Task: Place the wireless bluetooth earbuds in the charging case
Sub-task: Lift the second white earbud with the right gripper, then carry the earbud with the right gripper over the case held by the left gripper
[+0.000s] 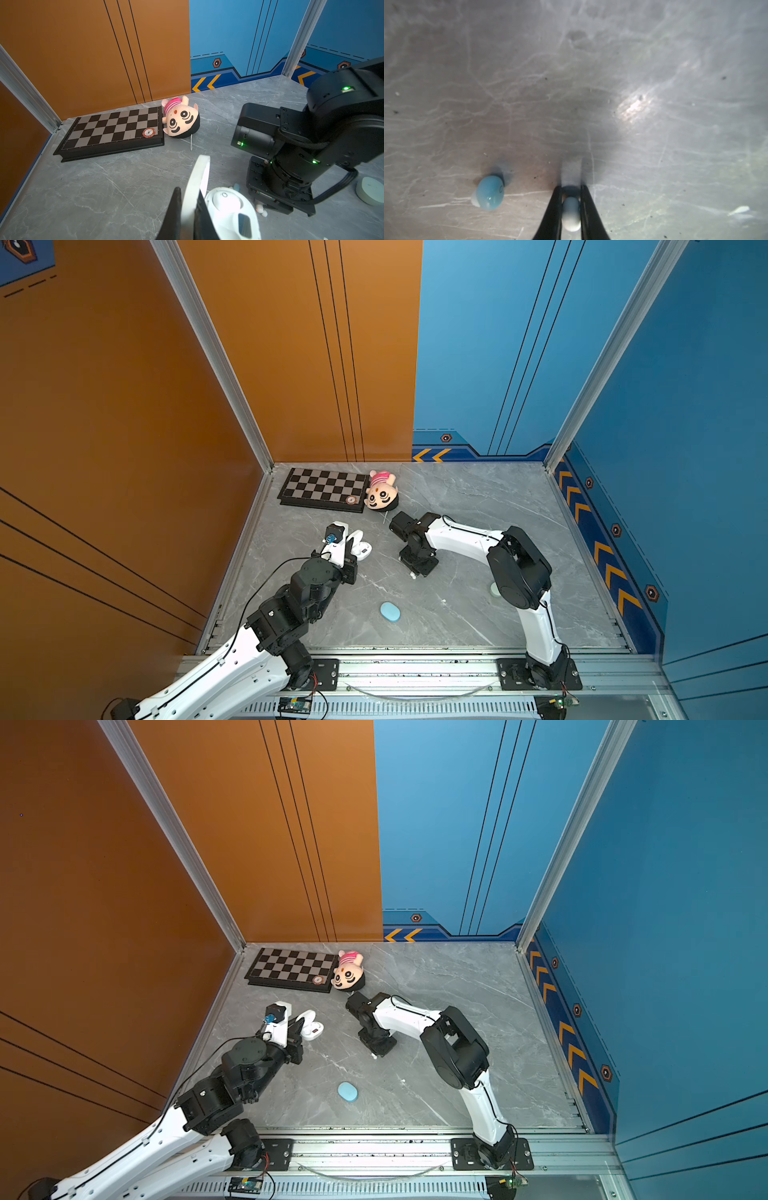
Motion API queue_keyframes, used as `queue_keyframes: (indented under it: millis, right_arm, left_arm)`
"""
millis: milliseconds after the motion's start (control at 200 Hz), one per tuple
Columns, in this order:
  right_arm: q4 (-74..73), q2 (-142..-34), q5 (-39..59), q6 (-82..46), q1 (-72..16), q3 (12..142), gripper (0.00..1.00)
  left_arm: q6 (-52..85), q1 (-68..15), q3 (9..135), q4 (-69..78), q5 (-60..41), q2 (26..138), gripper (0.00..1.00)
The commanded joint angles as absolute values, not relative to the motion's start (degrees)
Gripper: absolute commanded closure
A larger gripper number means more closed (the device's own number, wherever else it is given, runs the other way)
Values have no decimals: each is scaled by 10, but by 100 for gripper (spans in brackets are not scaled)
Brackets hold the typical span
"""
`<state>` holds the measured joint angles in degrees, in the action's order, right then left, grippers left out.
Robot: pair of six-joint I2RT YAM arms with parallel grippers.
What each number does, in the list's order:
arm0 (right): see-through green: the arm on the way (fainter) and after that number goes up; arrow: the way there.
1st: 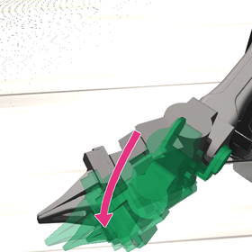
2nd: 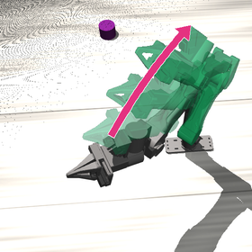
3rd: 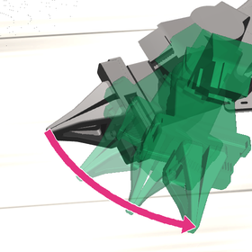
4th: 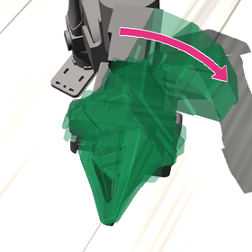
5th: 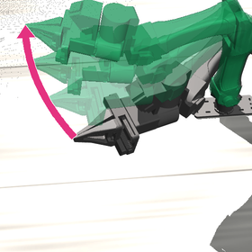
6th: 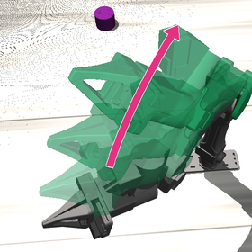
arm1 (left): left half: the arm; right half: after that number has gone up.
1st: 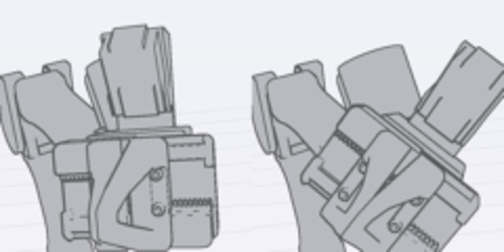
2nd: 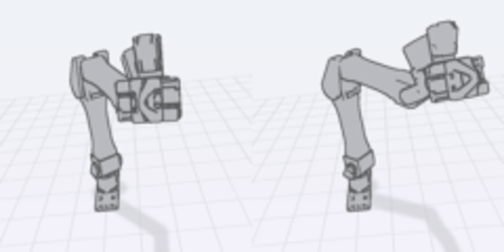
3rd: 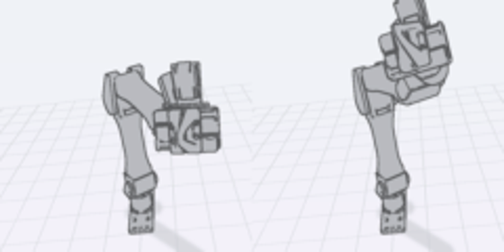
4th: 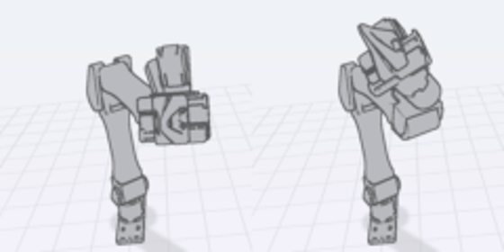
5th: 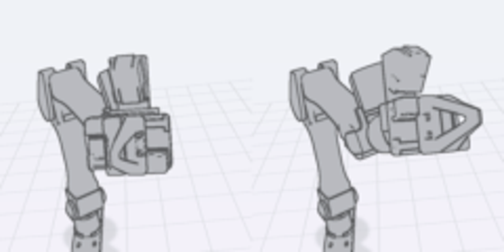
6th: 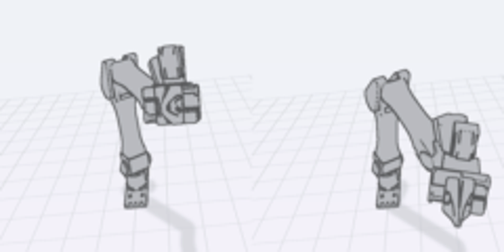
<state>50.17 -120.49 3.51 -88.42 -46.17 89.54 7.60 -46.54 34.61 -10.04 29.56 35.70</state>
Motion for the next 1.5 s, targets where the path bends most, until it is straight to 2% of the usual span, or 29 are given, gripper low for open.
queue_keyframes:
  millis: [0, 290, 440, 671, 1051, 1281, 1492]
  right_arm:
    - [539, -1197, -19, -850, -454, 903, 90]
    - [520, -1112, -43, -737, -424, 889, 91]
    - [460, -1034, -41, -711, -406, 804, 91]
    - [329, -890, 8, -632, -324, 668, 91]
    - [250, -680, 191, -464, -199, 585, 91]
    - [208, -621, 334, -421, -195, 592, 91]
    - [169, -590, 390, -436, -207, 582, 91]
  left_arm:
    - [89, -470, 367, -80, 287, 370, 100]
    - [121, -470, 366, -11, 218, 447, 100]
    - [138, -469, 370, 32, 175, 502, 100]
    - [144, -470, 367, 133, 123, 581, 100]
    - [142, -467, 429, 261, 4, 726, 100]
    - [149, -468, 485, 264, -42, 770, 100]
    - [149, -473, 516, 264, -59, 784, 100]
